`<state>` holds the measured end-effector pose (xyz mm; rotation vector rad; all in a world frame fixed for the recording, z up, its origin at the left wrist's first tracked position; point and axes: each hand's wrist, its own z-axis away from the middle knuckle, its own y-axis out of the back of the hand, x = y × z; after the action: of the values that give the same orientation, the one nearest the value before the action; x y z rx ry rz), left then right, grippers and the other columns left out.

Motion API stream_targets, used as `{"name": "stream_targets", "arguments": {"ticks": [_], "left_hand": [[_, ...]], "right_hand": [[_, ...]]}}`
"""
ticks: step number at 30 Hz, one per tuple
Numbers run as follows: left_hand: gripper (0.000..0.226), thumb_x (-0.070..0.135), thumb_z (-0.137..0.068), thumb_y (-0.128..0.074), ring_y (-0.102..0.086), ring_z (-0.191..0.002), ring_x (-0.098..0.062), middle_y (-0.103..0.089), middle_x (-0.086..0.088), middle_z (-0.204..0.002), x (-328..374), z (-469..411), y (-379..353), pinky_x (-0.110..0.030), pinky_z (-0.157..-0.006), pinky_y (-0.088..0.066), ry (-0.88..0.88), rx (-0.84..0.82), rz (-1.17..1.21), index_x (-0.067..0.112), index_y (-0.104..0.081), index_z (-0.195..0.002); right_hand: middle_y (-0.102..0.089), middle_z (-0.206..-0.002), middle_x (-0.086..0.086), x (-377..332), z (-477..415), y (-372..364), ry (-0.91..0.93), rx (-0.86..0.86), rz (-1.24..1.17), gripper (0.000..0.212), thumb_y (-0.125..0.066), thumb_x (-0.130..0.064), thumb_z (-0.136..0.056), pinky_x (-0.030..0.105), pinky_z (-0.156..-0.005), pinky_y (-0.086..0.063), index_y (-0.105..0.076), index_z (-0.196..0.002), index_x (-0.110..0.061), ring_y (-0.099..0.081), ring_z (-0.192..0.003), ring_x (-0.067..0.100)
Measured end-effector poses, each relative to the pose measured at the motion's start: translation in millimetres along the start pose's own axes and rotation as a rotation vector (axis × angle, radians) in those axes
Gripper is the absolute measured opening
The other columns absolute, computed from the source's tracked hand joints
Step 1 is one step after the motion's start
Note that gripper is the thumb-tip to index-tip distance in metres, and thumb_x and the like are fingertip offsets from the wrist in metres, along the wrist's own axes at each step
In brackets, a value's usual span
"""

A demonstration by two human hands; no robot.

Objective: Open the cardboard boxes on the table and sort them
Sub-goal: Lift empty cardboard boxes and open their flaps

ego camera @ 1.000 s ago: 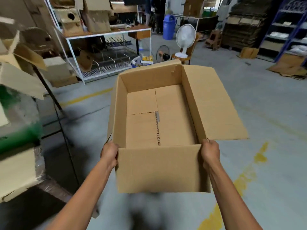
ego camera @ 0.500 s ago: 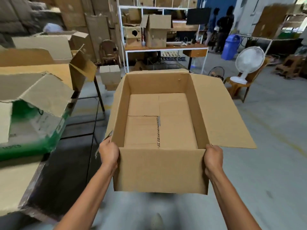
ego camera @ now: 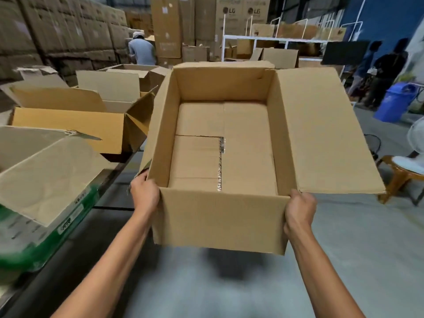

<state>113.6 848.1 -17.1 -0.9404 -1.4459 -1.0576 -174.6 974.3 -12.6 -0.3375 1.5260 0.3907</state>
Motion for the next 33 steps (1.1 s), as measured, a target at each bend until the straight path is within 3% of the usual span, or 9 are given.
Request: {"name": "stream_targets", "arguments": {"ticks": [4, 7, 12, 15, 19, 23, 29, 33], "left_hand": [[0.041, 0.004, -0.097, -0.043, -0.058, -0.116, -0.026, -0.064, -0.008, -0.124, 18, -43, -32, -0.048, -0.104, -0.049, -0.053, 0.091, -0.009, 0.010, -0.061, -0.134], [0.040, 0.005, -0.097, -0.043, -0.055, -0.112, -0.025, -0.061, -0.006, -0.116, 34, -78, -63, -0.045, -0.104, -0.046, -0.071, 0.156, -0.013, 0.008, -0.059, -0.134], [0.035, 0.001, -0.089, -0.045, -0.057, -0.093, -0.024, -0.065, -0.006, -0.096, 66, -150, -123, -0.032, -0.079, -0.043, -0.134, 0.271, 0.036, 0.006, -0.070, -0.113], [0.034, 0.001, -0.087, -0.044, -0.058, -0.088, -0.023, -0.065, 0.000, -0.085, 91, -191, -156, -0.031, -0.075, -0.043, -0.172, 0.327, 0.111, 0.008, -0.071, -0.106], [0.026, -0.003, -0.087, -0.043, -0.049, -0.073, -0.019, -0.058, 0.000, -0.075, 129, -237, -184, -0.033, -0.067, -0.038, -0.229, 0.421, 0.147, 0.008, -0.066, -0.092], [0.024, -0.008, -0.083, -0.045, -0.046, -0.066, -0.018, -0.057, -0.003, -0.072, 151, -283, -190, -0.030, -0.059, -0.035, -0.303, 0.480, 0.125, 0.005, -0.065, -0.086], [0.016, -0.006, -0.085, -0.047, -0.039, -0.066, -0.022, -0.047, -0.011, -0.070, 157, -363, -168, -0.034, -0.060, -0.028, -0.355, 0.566, 0.058, 0.001, -0.055, -0.073], [0.029, -0.009, -0.088, -0.045, -0.034, -0.061, -0.022, -0.037, -0.008, -0.063, 164, -429, -152, -0.034, -0.056, -0.023, -0.405, 0.652, 0.032, 0.008, -0.045, -0.065]], "right_hand": [[-0.027, -0.065, 0.000, -9, -62, -53, 0.025, -0.063, -0.046, 0.038, -0.050, -0.001, -0.090, 0.035, -0.052, -0.019, -0.028, -0.064, -0.018, -0.024, -0.059, 0.016], [-0.029, -0.065, -0.001, -17, -114, -98, 0.058, -0.123, -0.063, 0.038, -0.052, -0.003, -0.089, 0.035, -0.054, -0.021, -0.029, -0.063, -0.018, -0.026, -0.062, 0.018], [-0.033, -0.064, 0.000, -55, -209, -176, 0.136, -0.206, -0.070, 0.026, -0.056, -0.004, -0.090, 0.027, -0.046, -0.026, -0.043, -0.067, -0.007, -0.026, -0.057, 0.017], [-0.032, -0.062, 0.001, -86, -262, -226, 0.165, -0.280, -0.113, 0.033, -0.058, -0.006, -0.088, 0.037, -0.052, -0.024, -0.039, -0.062, -0.010, -0.030, -0.062, 0.022], [-0.029, -0.061, 0.001, -129, -315, -291, 0.208, -0.366, -0.161, 0.038, -0.059, -0.004, -0.087, 0.037, -0.053, -0.017, -0.035, -0.059, -0.015, -0.026, -0.062, 0.019], [-0.034, -0.063, -0.001, -159, -346, -357, 0.260, -0.465, -0.219, 0.032, -0.061, -0.010, -0.084, 0.035, -0.059, -0.022, -0.038, -0.062, -0.014, -0.028, -0.059, 0.018], [-0.037, -0.076, 0.008, -173, -361, -477, 0.321, -0.589, -0.197, 0.019, -0.056, 0.001, -0.089, 0.032, -0.050, -0.022, -0.050, -0.072, 0.003, -0.032, -0.069, 0.017], [-0.031, -0.070, 0.004, -183, -359, -575, 0.298, -0.662, -0.222, 0.022, -0.054, -0.002, -0.091, 0.035, -0.053, -0.018, -0.041, -0.075, -0.009, -0.028, -0.065, 0.018]]}}
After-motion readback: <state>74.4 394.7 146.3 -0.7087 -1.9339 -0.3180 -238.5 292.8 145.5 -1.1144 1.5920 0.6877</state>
